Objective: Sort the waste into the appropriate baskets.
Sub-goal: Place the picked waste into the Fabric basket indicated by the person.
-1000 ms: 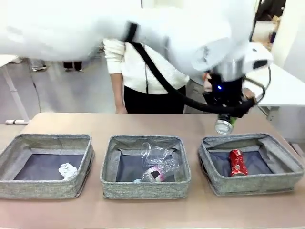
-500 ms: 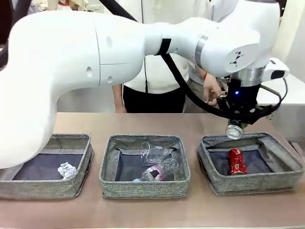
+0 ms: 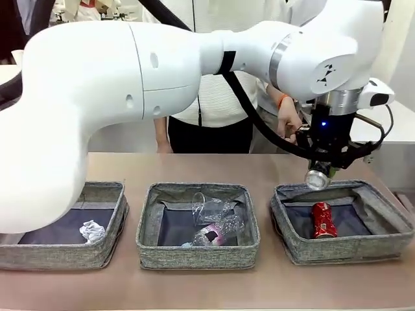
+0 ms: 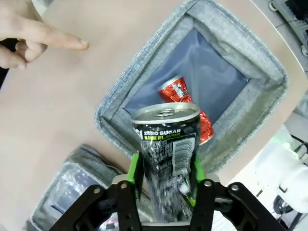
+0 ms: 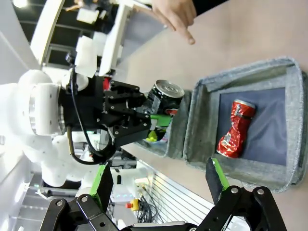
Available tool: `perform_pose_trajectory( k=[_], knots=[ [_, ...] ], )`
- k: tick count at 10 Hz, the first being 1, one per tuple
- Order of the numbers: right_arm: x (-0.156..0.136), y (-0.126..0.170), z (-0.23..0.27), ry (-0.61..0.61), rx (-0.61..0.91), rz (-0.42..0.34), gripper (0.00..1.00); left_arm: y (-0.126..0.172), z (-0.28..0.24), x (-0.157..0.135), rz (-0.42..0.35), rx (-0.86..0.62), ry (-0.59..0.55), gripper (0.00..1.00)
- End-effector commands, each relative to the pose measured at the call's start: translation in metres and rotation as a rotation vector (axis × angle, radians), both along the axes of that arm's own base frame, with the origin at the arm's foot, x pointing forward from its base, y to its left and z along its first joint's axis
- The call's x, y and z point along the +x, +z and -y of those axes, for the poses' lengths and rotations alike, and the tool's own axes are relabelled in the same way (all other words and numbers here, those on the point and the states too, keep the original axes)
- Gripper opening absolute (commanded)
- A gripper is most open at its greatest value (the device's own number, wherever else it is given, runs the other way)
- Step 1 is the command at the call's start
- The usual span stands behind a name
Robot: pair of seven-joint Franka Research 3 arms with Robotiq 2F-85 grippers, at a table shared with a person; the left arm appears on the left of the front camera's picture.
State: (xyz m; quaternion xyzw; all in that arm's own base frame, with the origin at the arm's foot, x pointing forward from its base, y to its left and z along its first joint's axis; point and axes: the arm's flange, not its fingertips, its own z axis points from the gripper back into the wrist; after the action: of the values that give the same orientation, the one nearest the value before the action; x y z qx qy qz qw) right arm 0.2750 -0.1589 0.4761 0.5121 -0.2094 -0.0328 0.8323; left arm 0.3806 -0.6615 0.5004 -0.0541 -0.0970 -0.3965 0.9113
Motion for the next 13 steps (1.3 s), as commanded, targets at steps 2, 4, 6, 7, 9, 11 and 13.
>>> perform_pose_trajectory(
  k=[2,4,6,7,9,11,13],
  knots=[
    [0.000,0.002,0.003,0.003,-0.002,0.004,1.00,0.011,0.011,0.006,-0.022,-0.002,-0.023,0.98],
    [0.000,0.002,0.003,0.003,-0.002,0.004,1.00,0.011,0.011,0.006,-0.023,0.001,-0.027,1.00],
    [0.000,0.002,0.003,0.003,-0.002,0.004,1.00,0.017,0.007,0.008,-0.028,-0.012,-0.015,1.00],
    [0.000,0.002,0.003,0.003,-0.002,0.004,1.00,0.026,0.000,0.009,-0.047,-0.026,-0.010,1.00],
    [0.000,0.000,0.000,0.000,0.000,0.000,1.00,0.055,-0.038,0.008,-0.114,-0.017,-0.016,1.00],
    [0.050,0.005,-0.026,0.128,-0.036,-0.035,1.00,0.097,-0.156,0.006,-0.204,-0.044,0.004,1.00],
    [0.097,0.008,-0.058,0.267,-0.027,-0.035,1.00,0.100,-0.270,-0.008,-0.279,-0.083,0.158,1.00]
  ],
)
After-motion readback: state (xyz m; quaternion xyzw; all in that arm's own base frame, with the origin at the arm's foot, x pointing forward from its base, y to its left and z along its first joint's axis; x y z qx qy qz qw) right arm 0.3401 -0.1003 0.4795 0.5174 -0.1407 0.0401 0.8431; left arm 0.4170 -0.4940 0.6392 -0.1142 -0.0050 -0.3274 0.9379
